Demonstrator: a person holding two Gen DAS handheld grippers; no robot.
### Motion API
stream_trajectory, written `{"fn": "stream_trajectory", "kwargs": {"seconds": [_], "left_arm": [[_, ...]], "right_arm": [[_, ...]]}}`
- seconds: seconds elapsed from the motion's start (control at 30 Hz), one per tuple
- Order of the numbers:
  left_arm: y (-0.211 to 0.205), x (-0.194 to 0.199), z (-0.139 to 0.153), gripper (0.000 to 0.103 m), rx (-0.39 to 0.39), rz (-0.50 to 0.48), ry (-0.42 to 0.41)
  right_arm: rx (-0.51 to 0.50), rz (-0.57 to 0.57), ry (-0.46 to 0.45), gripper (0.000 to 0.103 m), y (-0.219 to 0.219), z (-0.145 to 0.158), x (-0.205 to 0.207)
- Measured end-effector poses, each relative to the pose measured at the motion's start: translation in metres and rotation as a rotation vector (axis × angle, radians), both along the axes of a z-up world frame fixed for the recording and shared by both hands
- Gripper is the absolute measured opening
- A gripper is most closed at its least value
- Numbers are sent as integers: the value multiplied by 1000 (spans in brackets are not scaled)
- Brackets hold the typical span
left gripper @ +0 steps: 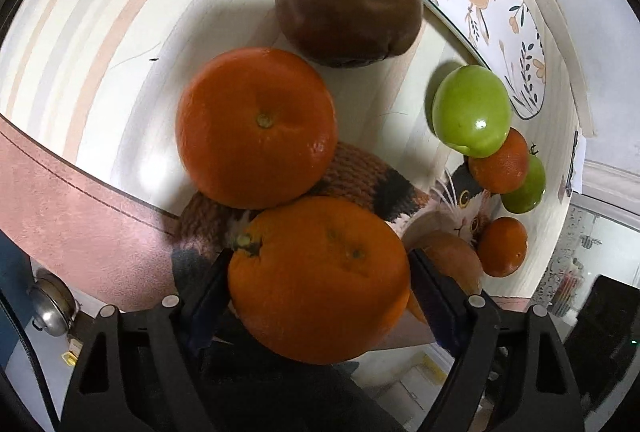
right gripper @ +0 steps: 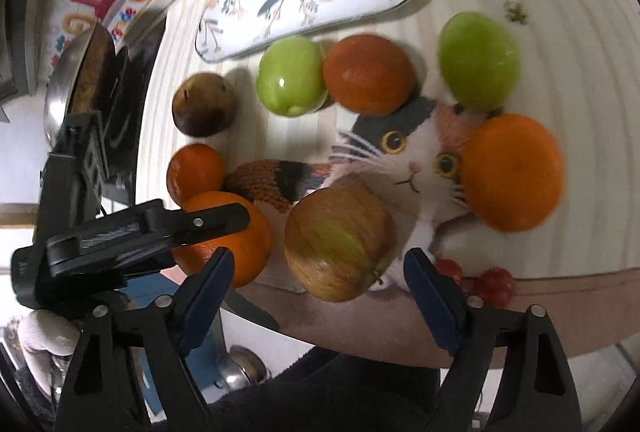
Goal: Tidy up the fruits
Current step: 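Grasp a red apple with the right tool while the left tool grasps an orange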
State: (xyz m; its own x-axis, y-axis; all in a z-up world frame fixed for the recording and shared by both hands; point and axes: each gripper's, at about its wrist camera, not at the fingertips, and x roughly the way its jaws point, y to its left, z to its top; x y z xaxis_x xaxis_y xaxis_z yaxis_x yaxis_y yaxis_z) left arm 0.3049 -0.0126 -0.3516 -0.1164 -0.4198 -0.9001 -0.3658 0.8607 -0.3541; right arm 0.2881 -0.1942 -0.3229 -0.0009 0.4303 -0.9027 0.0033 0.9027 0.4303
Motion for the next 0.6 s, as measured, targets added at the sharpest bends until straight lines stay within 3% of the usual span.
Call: {"fn": "stream_trajectory", "kwargs": {"seconds": [0.23,0.37,0.6], "left_arm": [[3,17,-18,86,-11,-10,18],[4,22,-16,84,13,-25,11],[-10,27,-9,80,87,-88,-13]], "right_arm": [[-76,70,-16,80,8,-12,6],[-103,103,-3,73,12,-21,12],[-105,113,-11,73,11,-26,13]]}}
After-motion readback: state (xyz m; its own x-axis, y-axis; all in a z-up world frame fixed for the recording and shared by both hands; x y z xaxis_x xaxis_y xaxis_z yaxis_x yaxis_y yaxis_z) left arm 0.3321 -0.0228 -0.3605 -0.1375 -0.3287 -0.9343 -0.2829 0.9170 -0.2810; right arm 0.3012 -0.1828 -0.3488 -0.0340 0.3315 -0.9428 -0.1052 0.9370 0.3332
